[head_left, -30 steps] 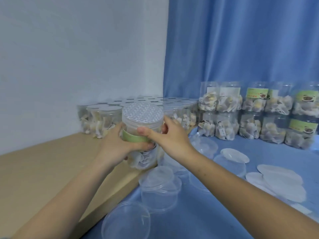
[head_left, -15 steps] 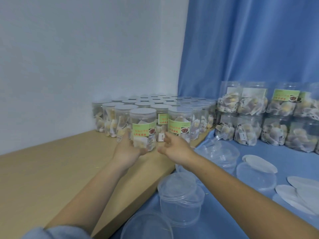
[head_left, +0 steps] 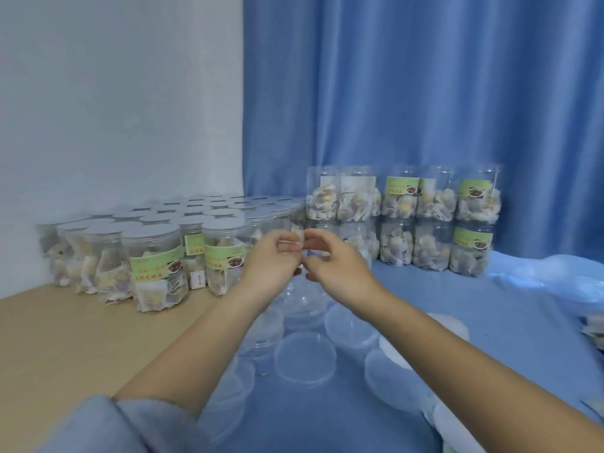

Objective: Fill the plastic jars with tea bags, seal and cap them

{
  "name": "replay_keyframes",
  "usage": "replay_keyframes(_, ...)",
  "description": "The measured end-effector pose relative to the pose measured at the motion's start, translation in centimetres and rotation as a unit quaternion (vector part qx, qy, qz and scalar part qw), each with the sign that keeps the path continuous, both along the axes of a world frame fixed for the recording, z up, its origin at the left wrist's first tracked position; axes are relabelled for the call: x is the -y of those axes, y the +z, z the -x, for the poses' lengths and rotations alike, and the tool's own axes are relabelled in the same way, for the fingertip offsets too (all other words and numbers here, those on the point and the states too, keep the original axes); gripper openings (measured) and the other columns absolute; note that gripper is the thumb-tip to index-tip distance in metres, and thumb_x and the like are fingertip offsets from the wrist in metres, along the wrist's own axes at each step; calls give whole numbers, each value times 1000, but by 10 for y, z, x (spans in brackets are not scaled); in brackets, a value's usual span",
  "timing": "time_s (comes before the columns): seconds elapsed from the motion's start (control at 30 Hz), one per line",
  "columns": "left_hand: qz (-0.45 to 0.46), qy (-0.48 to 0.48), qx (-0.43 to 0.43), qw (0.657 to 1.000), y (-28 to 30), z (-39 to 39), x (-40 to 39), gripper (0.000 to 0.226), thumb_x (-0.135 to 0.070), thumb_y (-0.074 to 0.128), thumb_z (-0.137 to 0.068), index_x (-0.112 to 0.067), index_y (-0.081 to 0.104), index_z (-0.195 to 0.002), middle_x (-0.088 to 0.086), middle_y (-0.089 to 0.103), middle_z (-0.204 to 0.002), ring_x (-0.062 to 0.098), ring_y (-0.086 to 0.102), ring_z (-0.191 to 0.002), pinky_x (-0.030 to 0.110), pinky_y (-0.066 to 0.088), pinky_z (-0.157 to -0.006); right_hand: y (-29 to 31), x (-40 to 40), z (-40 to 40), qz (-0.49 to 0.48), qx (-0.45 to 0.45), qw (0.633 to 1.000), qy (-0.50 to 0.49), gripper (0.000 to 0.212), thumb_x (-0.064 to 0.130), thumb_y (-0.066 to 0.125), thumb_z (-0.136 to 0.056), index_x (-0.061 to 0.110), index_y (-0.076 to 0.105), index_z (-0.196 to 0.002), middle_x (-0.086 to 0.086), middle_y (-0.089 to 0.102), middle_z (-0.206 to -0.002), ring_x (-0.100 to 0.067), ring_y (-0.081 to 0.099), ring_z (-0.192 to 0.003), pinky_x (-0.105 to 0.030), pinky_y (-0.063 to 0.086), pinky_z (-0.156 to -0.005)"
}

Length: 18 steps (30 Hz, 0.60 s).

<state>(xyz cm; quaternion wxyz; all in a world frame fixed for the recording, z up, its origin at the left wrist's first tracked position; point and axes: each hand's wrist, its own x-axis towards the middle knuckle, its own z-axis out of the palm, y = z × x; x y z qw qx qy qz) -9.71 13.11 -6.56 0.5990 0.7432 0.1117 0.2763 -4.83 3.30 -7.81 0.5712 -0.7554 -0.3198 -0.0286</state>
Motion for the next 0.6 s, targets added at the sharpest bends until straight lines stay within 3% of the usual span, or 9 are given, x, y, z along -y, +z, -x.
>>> replay_keyframes(0.13, -35, -61, -18, 997, 11, -46, 57, 32, 3, 56, -82, -6, 55, -113, 11, 61, -97, 26, 59, -82, 43, 52, -86, 11, 69, -29, -40, -21, 997, -55, 41, 14, 58, -89, 23, 51, -128, 6, 57, -107, -20, 64, -91, -46, 53, -86)
replay_keyframes(0.33, -192, -67, -62, 977, 36, -116, 79, 63, -21, 69, -76, -20, 42, -132, 12, 58, -120, 32, 60, -104, 41, 53, -86, 27, 114, -76, -70, -29, 993, -96, 43, 14, 59, -89, 21, 48, -130, 3, 59, -109, -20, 64, -92, -41, 57, -81)
replay_keyframes(0.47, -289, -65, -116, 948, 64, -177, 57, 90, -23, 68, -80, -27, 11, -150, 10, 46, -139, 30, 60, -96, 32, 53, -64, 39, 111, -112, -108, -73, 984, -124, 42, 5, 55, -89, 19, 48, -128, -5, 58, -107, -23, 62, -93, -35, 58, -75)
replay_keyframes(0.57, -319, -36, -137, 937, 86, -220, 36, 95, -19, 65, -81, -33, 1, -150, 14, 53, -120, 28, 59, -78, 34, 54, -61, 48, 100, -142, -123, -104, 978, -136, 43, 1, 52, -88, 17, 46, -128, -7, 56, -99, -24, 61, -87, -40, 58, -78)
replay_keyframes(0.6, -321, -34, -147, 935, 92, -234, 30, 96, -17, 65, -82, -35, -1, -149, 16, 51, -123, 29, 59, -75, 36, 56, -64, 50, 95, -153, -124, -109, 977, -138, 44, 0, 52, -88, 16, 46, -128, -6, 55, -95, -24, 61, -86, -41, 58, -79)
